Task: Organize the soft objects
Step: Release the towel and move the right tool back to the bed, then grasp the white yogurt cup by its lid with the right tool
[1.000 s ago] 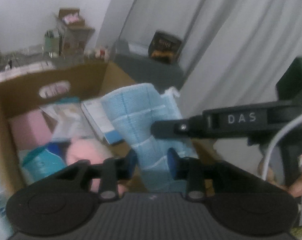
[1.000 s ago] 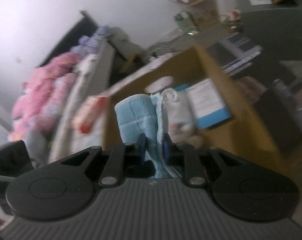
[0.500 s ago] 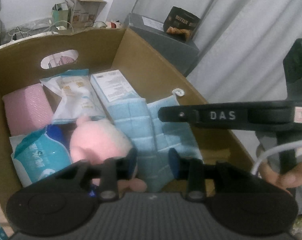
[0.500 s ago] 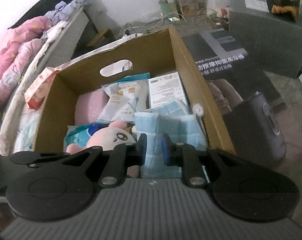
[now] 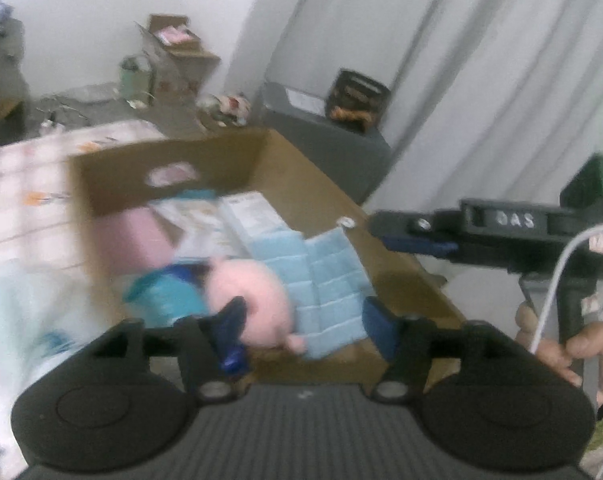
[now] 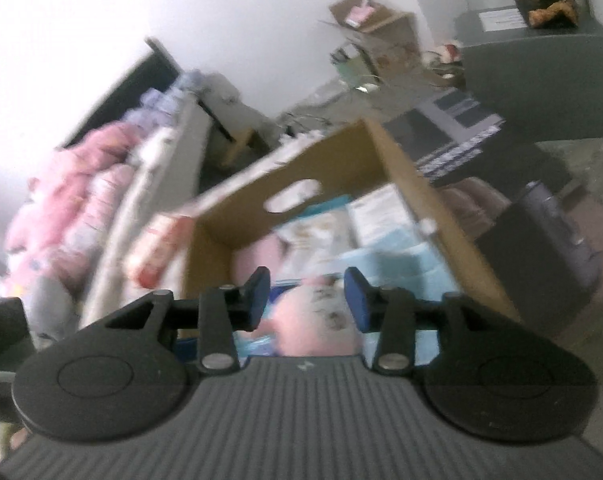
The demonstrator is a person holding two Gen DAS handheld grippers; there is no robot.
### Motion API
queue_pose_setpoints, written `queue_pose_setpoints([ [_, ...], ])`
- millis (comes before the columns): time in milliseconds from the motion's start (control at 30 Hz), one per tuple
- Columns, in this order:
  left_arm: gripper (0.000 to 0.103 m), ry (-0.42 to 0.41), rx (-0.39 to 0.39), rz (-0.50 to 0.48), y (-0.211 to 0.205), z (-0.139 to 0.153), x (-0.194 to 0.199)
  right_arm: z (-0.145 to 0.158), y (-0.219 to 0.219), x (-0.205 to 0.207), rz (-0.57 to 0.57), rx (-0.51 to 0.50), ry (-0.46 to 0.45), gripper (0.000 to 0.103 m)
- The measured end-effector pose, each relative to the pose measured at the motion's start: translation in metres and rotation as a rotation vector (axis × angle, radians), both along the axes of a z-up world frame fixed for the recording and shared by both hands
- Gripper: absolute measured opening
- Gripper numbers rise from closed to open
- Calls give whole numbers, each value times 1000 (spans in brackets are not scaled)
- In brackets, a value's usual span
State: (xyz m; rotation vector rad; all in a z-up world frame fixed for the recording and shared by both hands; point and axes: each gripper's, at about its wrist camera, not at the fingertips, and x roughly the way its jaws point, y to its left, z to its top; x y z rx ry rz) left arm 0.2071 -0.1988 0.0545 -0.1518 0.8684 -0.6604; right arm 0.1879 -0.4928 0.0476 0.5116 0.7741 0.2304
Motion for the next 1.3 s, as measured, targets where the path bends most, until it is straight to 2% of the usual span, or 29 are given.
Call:
queue_pose_setpoints([
  [200,76,-78,18,163,92,27,-50,10,51,-32,96,92,-24,42],
  [333,79,-121,52,303,156,29,-85,15,96,-43,189,141,-31,44],
  [500,79,-88,59,455,226,11,-121,13,159,-48,296,145,-1,44],
  [700,79,-59,71,562,274,-21,-152,6,228,-44,412,148,43,44],
  [833,79,-52,84,562,279,-39,-158,-2,271,-40,470,121,80,44],
  [1000,79,-99,119,534,274,-52,-156,-11,314,-25,529,50,113,44],
  [1167,79,-178,157,477,264,-54,-141,-19,348,1,575,-72,132,44],
  [1300,79,-230,182,407,256,-55,-111,-26,376,28,622,-194,137,42],
])
